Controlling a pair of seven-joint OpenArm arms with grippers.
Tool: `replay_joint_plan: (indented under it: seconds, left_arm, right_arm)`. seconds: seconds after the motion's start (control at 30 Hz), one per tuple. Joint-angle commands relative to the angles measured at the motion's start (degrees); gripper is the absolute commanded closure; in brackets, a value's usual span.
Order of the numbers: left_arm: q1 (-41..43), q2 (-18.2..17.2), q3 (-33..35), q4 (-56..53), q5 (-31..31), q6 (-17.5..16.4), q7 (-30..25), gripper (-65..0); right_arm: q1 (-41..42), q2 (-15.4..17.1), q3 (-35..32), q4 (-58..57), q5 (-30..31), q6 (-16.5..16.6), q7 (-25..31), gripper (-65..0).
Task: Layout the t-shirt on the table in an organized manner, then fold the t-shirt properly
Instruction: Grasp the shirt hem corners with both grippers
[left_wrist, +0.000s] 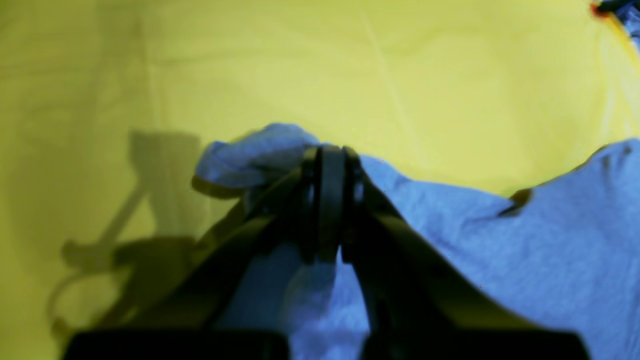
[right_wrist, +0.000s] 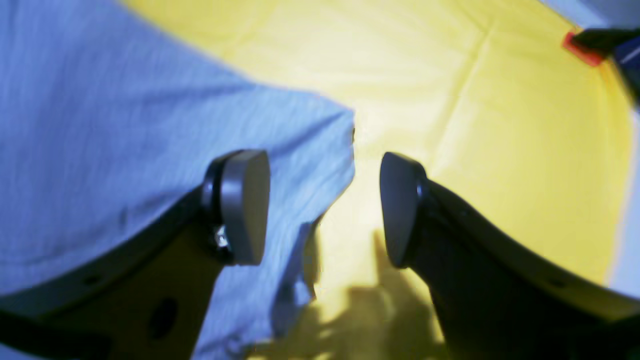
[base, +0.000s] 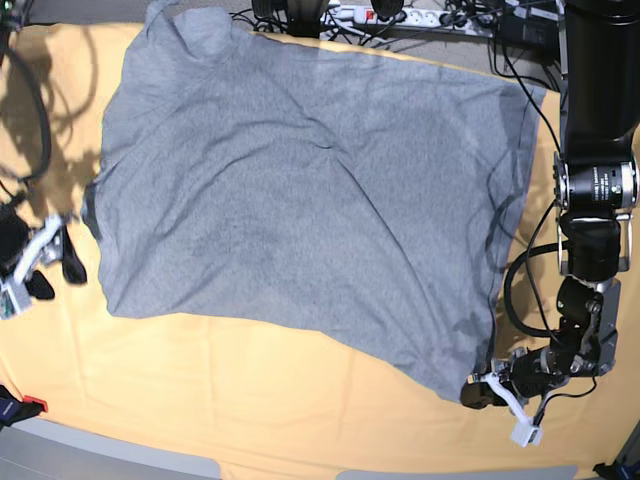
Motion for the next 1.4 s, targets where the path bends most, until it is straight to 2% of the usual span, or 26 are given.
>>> replay_joint_plan:
  seconds: [0.0, 0.17, 0.33, 0.47, 0.57, 0.67, 0.87, 1.07, 1.17, 1.37]
  left_arm:
    - [-2.49, -0.55, -0.35, 0.92, -0.79, -0.33, -1.18, 0.0]
    - [-2.51, -0.55, -0.35, 0.92, -1.16, -0.37, -1.2, 0.0]
    - [-2.4, -0.57, -0.35, 0.92, -1.18, -0.37, -1.2, 0.0]
    - [-1.77, -0.52, -0.35, 0.92, -1.4, -0.37, -1.25, 0.0]
    - [-0.87, -0.52, -0.35, 0.92, -2.56, -0.39, -1.27, 0.0]
    - [0.31, -0.52, -0.35, 0.92, -2.71, -0.39, -1.46, 0.0]
    - [2.64, -0.57, -0.35, 0.92, -2.73, -0.39, -1.88, 0.0]
    - [2.54, -0.55, -0.35, 0.92, -3.52, -0.39, -2.1, 0.0]
    - [2.36, -0.57, -0.35, 0.92, -3.52, -0.39, -2.1, 0.0]
    - [1.05, -0.87, -0.35, 0.92, -2.6, -0.37, -4.39, 0.0]
  right_arm:
    - [3.26, 0.46, -0.24, -2.64, 1.18, 0.39, 0.39, -36.9]
    - [14.14, -3.26, -1.22, -20.46, 6.43, 3.54, -2.64, -36.9]
    - [22.43, -6.51, -1.22, -37.59, 9.86, 8.15, -4.13, -36.9]
    - [26.69, -9.38, -1.2, -48.24, 9.66, 8.52, -4.79, -36.9]
    - [27.61, -10.95, -1.2, -51.15, 9.62, 11.41, -4.72, -36.9]
    - [27.61, -11.82, -1.22, -51.15, 9.25, 11.79, -4.68, -36.8]
    - [28.06, -11.93, -1.2, -51.15, 1.18, 11.79, 3.76, -36.4]
    - [27.91, -12.85, -1.22, -51.15, -1.11, 11.79, 4.28, -18.7]
    - [28.0, -13.05, -1.22, -51.15, -1.64, 11.79, 4.33, 0.0]
    - [30.47, -12.33, -1.2, -51.1, -5.95, 11.79, 6.14, 0.0]
